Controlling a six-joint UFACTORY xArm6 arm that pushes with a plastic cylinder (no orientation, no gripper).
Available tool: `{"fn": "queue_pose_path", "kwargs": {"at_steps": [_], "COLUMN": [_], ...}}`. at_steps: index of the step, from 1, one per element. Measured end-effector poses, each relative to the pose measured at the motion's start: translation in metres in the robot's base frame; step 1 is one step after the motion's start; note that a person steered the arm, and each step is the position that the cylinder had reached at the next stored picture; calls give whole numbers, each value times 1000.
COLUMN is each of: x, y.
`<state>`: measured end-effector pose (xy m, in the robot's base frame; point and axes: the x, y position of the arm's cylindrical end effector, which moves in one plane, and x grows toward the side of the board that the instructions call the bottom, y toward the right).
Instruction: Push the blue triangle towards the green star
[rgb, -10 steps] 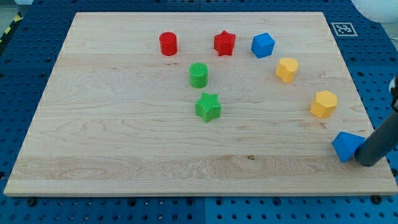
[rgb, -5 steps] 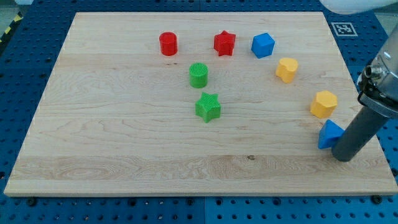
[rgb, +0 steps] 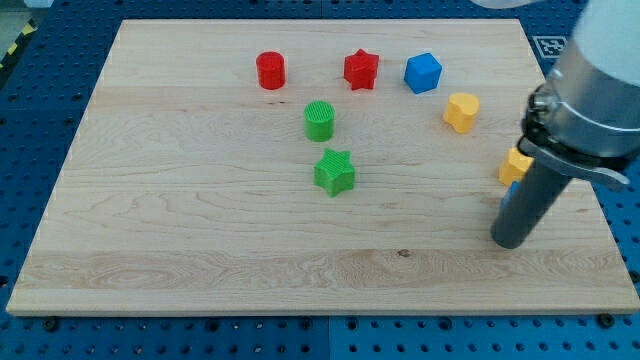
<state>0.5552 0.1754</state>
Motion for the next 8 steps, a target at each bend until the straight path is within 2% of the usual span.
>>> {"fn": "queue_pose_path", "kwargs": {"at_steps": [1,2,4,8], "x": [2,6,-17,-32], "y": [-8,20,53,32]}}
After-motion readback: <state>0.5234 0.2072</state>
